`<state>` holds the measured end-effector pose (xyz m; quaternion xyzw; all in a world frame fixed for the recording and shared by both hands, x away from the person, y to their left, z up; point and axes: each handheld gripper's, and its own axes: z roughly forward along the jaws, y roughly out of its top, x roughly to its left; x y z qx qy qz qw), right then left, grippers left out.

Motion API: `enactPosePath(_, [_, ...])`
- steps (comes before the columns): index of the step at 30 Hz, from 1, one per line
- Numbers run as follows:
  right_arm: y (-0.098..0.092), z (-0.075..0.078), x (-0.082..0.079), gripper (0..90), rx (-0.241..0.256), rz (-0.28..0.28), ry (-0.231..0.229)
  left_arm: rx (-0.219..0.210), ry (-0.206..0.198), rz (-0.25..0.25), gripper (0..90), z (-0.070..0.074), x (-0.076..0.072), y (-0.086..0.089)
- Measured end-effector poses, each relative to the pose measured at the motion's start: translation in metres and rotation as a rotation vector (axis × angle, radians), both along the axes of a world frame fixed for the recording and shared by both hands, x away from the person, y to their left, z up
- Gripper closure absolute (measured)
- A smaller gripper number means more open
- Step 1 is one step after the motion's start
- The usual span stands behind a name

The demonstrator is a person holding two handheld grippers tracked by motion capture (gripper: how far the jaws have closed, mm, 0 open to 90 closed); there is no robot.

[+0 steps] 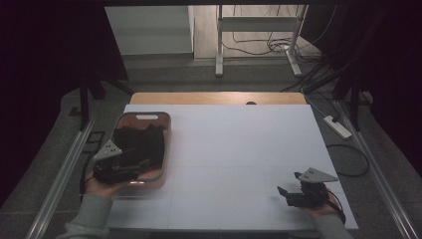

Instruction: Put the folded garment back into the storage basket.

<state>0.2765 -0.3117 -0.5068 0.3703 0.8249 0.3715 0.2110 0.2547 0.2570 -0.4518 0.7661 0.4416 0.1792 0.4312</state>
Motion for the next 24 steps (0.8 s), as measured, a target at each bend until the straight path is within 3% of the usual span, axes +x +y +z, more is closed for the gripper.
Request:
enactPosePath(6, [0.000, 0.000, 0.000, 18.3, -0.001, -0.005, -0.004, -0.033, -0.009, -0.024, 28.2, -0.002, -0.012, -0.004])
enactPosePath(16, [-0.002, 0.001, 0.000, 18.3, 0.008, -0.014, -0.012, -0.001, -0.006, -0.065, 27.8, -0.011, -0.025, -0.023])
enactPosePath(24, [-0.003, 0.002, 0.000, 18.3, 0.008, -0.014, -0.020, -0.006, -0.001, -0.082, 27.8, -0.013, -0.027, -0.028])
